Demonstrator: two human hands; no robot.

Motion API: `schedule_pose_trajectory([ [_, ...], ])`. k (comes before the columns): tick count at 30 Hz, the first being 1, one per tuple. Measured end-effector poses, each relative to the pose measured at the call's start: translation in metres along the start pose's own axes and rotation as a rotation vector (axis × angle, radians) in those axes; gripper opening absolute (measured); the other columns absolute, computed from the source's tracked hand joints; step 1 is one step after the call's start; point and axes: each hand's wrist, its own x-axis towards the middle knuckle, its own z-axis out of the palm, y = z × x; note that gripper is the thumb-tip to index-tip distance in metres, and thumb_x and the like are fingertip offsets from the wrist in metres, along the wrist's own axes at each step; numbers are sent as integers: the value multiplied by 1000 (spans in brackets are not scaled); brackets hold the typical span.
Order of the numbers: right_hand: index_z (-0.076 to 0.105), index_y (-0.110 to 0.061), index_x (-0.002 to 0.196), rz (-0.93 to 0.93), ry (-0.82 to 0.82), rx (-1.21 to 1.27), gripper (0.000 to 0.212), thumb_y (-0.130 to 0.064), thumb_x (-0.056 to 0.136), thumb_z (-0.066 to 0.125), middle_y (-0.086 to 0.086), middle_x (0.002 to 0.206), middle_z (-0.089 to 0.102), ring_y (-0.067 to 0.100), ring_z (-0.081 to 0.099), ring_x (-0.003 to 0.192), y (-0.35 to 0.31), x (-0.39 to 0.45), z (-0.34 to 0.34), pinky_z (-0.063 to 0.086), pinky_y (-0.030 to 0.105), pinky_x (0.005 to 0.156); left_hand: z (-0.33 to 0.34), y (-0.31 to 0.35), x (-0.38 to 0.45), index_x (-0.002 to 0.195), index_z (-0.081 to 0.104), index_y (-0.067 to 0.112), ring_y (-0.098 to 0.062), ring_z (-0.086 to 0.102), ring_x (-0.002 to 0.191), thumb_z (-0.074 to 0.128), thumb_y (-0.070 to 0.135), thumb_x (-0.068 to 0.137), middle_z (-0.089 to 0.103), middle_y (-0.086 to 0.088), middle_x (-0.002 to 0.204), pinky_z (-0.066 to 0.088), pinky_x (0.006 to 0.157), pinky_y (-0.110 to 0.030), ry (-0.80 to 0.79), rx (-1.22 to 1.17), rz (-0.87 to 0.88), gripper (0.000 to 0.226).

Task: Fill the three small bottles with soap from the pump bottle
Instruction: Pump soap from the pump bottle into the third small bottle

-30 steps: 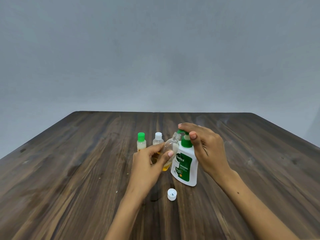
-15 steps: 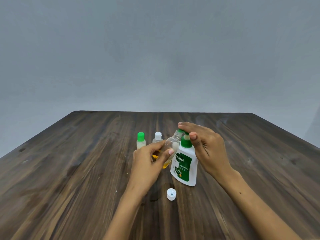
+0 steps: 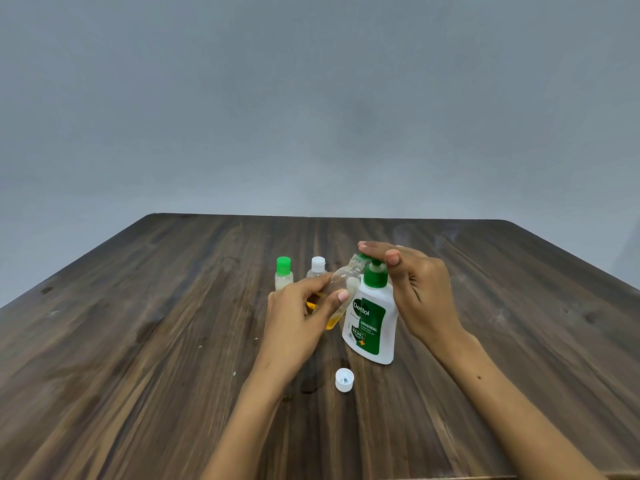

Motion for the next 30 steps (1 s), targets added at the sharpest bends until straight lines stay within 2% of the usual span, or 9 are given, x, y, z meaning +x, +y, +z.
schedule_pose_trajectory([
  [3,74,-15,106,-15,11,-2,72,-61,99,19,-4,110,72,14,68,103,1,-2,-1,55,48,82,1,-1,-1,110,73,32,-4,67,90,66,36,90,74,17,92,54,87,-42,-5,7,-8,22],
  [8,73,-14,109,-35,-27,-47,76,-62,98,15,-2,115,70,13,65,108,-3,3,-3,51,46,94,-1,2,0,109,73,33,-4,67,89,66,32,90,75,16,91,54,87,-40,-3,-5,5,20],
  [14,74,-14,106,-45,1,-37,72,-59,100,19,-4,111,72,10,65,106,0,-3,-1,54,45,86,0,0,1,105,73,37,-10,68,88,63,44,87,75,11,90,53,86,-44,-6,3,1,22],
  [19,74,-14,107,-56,-4,-45,73,-60,99,18,-3,112,71,13,66,106,-1,4,-2,53,48,89,0,1,2,110,73,33,-10,68,88,67,32,90,76,9,90,54,84,-40,6,-2,4,21],
  [23,75,-15,103,-24,5,-45,72,-61,99,19,-5,106,73,13,68,99,-1,-1,2,55,47,81,0,-1,2,109,73,31,-7,68,90,67,31,89,75,10,93,54,86,-37,-5,1,-6,21],
  [27,74,-14,105,-32,10,-25,72,-60,100,19,-5,110,72,12,67,103,-1,0,-1,54,47,83,1,-2,0,105,74,30,-13,68,88,66,32,90,75,4,87,54,83,-40,-18,-1,-7,17],
  [30,74,-13,106,-41,14,-34,72,-60,100,19,-4,111,71,12,66,105,-2,2,-1,55,46,84,1,-1,0,108,73,31,-13,68,91,66,33,90,75,5,92,55,84,-39,-10,-8,-18,20],
])
